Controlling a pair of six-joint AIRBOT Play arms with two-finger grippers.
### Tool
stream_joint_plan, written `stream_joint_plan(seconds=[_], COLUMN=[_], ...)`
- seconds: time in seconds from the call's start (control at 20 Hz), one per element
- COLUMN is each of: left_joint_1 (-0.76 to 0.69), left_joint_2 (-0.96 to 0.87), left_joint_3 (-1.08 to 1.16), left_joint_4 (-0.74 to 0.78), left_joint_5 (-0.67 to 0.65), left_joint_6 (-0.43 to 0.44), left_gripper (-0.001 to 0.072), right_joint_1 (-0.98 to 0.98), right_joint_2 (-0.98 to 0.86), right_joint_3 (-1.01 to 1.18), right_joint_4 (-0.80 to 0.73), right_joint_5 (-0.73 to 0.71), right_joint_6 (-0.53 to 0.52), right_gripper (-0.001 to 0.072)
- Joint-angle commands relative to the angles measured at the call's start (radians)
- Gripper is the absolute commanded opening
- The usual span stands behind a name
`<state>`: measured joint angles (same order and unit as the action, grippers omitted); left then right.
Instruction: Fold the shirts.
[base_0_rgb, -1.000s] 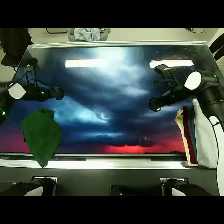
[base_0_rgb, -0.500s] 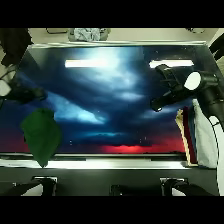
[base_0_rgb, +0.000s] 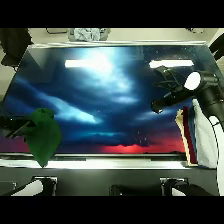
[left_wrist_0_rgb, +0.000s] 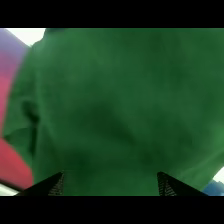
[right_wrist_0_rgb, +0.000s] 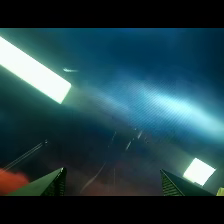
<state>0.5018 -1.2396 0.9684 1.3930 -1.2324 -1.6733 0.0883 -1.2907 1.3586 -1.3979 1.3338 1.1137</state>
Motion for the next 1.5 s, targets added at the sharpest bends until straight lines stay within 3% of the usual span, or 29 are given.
stream_joint_plan(seconds=[0.0,0.1,0.15,0.2,0.25,0.3,0.65,0.75,0.95,1.2,1.45], left_joint_1=[0.011,0.007,0.008,0.008,0.008,0.008,-0.055,-0.133,-0.406,-0.697,-0.963], left_joint_2=[-0.045,-0.076,-0.089,-0.097,-0.096,-0.090,0.224,0.333,0.482,0.415,0.194], left_joint_3=[-0.060,-0.060,-0.060,-0.060,-0.058,-0.049,0.291,0.386,0.444,0.416,0.201], left_joint_4=[-0.048,-0.062,-0.062,-0.062,-0.063,-0.072,-0.474,-0.560,-0.575,-0.574,-0.575], left_joint_5=[0.091,0.101,0.108,0.114,0.126,0.129,0.221,0.241,0.380,0.412,0.438], left_joint_6=[0.055,0.082,0.075,0.073,0.073,0.074,0.245,0.253,0.249,0.226,0.227], left_gripper=[0.0720,0.0720,0.0638,0.0402,0.0113,0.0026,0.0020,0.0020,0.0020,0.0020,0.0023], right_joint_1=[0.000,0.000,0.000,0.000,0.000,0.000,0.000,0.000,0.000,0.000,0.000], right_joint_2=[-0.001,-0.001,-0.001,0.000,0.000,0.001,0.135,0.201,0.329,0.443,0.445], right_joint_3=[0.000,0.000,0.000,0.000,0.000,0.001,0.078,0.126,0.184,0.185,0.185], right_joint_4=[0.005,0.010,0.015,0.019,0.022,0.021,-0.150,-0.172,-0.176,-0.203,-0.265], right_joint_5=[0.017,0.034,0.043,0.050,0.053,0.052,-0.015,-0.050,-0.086,0.016,0.193], right_joint_6=[0.000,0.002,0.002,0.002,0.002,0.001,-0.003,-0.003,0.033,0.062,0.080], right_gripper=[0.0673,0.0673,0.0673,0.0673,0.0673,0.0672,0.0673,0.0673,0.0672,0.0672,0.0673])
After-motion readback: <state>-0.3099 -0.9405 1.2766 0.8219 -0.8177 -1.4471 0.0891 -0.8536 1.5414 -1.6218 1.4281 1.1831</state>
